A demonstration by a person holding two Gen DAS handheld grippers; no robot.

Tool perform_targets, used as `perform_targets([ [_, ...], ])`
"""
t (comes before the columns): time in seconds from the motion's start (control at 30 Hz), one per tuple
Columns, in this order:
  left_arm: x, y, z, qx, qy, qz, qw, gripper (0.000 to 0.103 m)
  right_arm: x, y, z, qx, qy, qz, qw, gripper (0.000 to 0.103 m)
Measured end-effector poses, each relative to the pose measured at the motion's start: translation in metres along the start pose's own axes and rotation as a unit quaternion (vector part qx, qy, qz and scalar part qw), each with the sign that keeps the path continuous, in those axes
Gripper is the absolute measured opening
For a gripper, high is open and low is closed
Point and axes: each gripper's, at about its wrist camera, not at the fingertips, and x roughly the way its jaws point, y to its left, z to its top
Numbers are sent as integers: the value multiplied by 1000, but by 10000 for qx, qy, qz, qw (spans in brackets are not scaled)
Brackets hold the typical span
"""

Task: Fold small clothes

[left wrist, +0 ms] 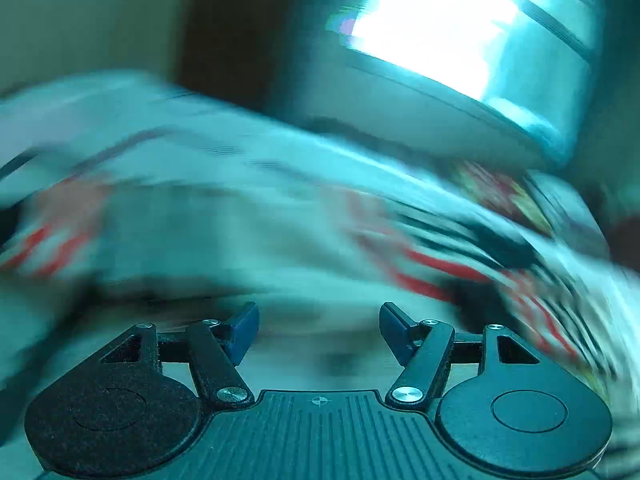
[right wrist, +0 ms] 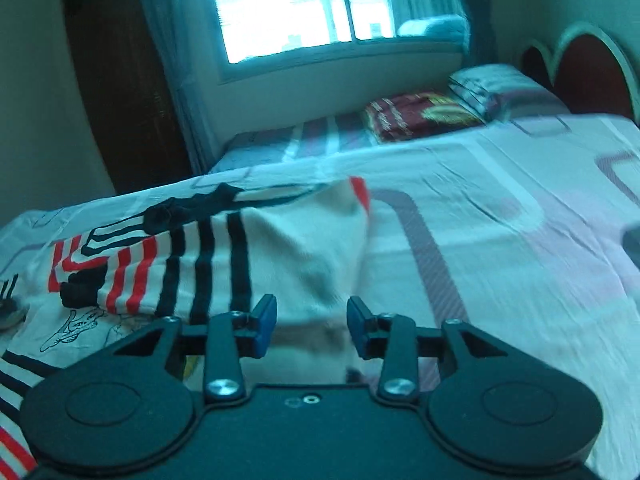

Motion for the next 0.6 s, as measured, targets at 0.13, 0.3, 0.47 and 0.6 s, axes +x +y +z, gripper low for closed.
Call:
perform_targets([
  [0.13, -20, 108, 8, -1516, -207, 566, 9866, 66, -6, -3, -3, 282, 58, 17, 9996, 40],
  [0.3, -9, 184, 16, -2917, -323, 245, 9556, 33, -4, 10, -5, 603, 125, 179, 9979, 40],
  [0.47, 12, 224, 13, -3841, -488, -119, 9219, 24, -2, 22, -4, 879, 113, 337, 9955, 40],
  [0.6, 24, 217, 21, -3682, -480, -76, 9285, 24, -2, 26, -4, 903, 109, 335, 9953, 40],
])
